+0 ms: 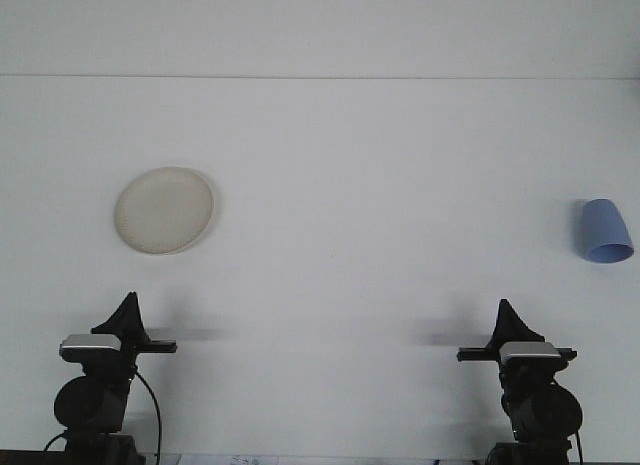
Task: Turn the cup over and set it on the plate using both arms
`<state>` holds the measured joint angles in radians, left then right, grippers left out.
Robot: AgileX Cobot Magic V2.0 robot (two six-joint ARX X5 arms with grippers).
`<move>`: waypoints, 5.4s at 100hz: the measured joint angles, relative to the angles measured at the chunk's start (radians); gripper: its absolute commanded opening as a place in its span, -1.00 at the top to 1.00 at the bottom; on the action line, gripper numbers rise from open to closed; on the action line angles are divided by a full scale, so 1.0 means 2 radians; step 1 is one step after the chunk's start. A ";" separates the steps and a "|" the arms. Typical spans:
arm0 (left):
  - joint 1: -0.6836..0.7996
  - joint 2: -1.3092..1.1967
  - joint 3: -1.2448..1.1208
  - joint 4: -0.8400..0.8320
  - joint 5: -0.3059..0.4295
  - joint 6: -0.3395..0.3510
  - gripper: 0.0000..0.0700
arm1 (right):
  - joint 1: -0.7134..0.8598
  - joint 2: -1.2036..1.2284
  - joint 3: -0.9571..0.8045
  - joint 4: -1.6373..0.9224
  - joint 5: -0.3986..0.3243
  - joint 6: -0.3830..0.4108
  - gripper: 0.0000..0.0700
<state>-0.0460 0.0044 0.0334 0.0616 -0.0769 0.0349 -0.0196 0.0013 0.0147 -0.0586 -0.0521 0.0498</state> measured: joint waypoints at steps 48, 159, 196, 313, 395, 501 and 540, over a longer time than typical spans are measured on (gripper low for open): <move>0.000 0.000 0.000 0.000 0.000 0.000 0.97 | 0.000 0.000 0.000 0.000 0.000 0.000 0.98; 0.000 0.000 0.000 0.000 0.000 0.000 0.97 | 0.000 0.045 0.128 -0.018 0.082 0.123 0.99; 0.000 0.000 0.000 0.000 0.000 0.000 0.97 | 0.000 0.240 0.361 -0.140 0.127 0.037 -0.60; 0.000 0.000 0.000 0.000 0.000 0.000 0.96 | -0.336 0.632 0.364 0.000 0.006 -0.135 -0.33; 0.000 0.000 0.000 0.000 0.000 0.000 0.96 | -0.363 0.844 0.364 0.307 -0.084 -0.143 -0.14; 0.000 0.000 0.000 0.000 0.000 0.000 0.96 | -0.360 0.872 0.364 0.375 -0.116 -0.103 0.98; 0.000 0.000 0.000 0.000 0.000 0.000 0.96 | -0.280 0.630 0.364 0.103 -0.071 0.051 0.99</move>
<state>-0.0460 0.0044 0.0334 0.0616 -0.0769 0.0353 -0.5797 1.2610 0.7433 0.1478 -0.1936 0.1528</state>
